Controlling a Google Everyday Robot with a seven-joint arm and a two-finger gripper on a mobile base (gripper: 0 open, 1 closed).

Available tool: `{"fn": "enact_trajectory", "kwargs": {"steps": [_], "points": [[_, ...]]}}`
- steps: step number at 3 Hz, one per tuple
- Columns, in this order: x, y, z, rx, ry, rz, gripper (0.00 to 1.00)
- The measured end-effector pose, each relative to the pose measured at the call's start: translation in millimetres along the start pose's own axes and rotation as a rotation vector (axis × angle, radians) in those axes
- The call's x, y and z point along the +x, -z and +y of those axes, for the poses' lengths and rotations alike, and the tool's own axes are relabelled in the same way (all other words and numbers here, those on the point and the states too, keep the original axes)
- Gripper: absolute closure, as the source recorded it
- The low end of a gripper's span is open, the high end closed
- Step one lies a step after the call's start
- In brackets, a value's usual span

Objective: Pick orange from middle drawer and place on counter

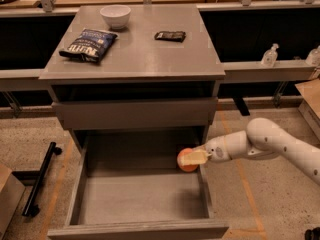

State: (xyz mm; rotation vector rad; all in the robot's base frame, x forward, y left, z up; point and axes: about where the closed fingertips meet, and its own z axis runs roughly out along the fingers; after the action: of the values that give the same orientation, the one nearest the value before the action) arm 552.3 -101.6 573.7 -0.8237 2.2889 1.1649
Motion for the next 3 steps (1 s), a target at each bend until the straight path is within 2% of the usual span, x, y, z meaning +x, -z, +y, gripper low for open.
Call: {"fn": "enact_trajectory", "kwargs": {"steps": [1, 2, 3], "points": [[-67, 68, 35, -0.056, 0.185, -0.079, 1.00], [-143, 138, 81, -0.028, 0.378, -0.079, 1.00], [-168, 163, 90, -0.008, 0.428, -0.103, 1.00]]}}
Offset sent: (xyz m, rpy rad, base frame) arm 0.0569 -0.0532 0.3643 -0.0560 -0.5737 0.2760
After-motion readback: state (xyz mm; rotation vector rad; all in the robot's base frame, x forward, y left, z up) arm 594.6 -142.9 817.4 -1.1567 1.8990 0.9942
